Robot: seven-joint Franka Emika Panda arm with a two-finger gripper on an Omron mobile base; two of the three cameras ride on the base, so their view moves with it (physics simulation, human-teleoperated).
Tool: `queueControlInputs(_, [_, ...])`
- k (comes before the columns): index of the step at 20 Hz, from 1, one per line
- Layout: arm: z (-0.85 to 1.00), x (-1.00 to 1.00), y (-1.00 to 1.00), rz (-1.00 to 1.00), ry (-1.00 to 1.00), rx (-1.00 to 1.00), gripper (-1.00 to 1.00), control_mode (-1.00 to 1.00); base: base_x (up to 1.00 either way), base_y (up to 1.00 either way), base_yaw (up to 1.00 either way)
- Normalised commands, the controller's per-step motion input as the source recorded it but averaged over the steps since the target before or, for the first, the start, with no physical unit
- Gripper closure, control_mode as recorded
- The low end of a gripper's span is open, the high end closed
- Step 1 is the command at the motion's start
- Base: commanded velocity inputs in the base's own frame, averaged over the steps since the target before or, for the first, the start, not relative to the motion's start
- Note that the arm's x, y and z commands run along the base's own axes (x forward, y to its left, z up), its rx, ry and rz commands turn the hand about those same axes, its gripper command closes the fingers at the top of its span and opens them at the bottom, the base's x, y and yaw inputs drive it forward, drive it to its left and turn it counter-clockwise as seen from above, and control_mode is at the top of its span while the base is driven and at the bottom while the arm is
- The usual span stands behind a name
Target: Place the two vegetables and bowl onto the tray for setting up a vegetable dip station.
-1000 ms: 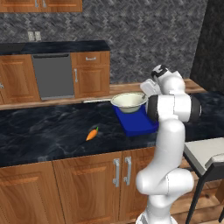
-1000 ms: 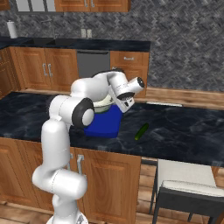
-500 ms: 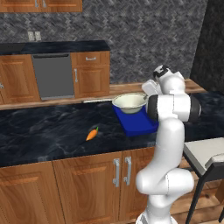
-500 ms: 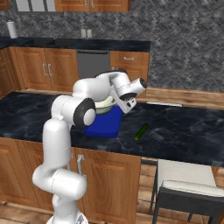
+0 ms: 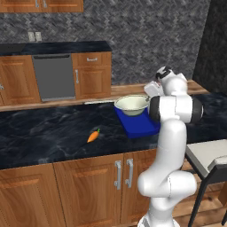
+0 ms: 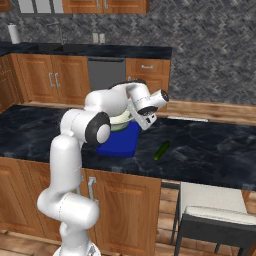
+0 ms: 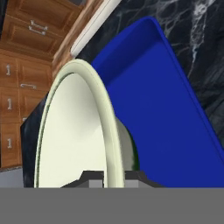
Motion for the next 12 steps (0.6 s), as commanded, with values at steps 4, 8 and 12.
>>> queueControlInputs(4, [-0.05,0.09,0.00,0.00,0.00,0.00,1.00,-1.00,0.00,0.00,0.00])
queueControlInputs(8, [-0.06,0.11,0.00,0.00,0.00,0.00,1.00,-1.00,0.00,0.00,0.00])
queueControlInputs(12, [-0.06,0.12,0.00,0.00,0.00,0.00,1.00,-1.00,0.00,0.00,0.00])
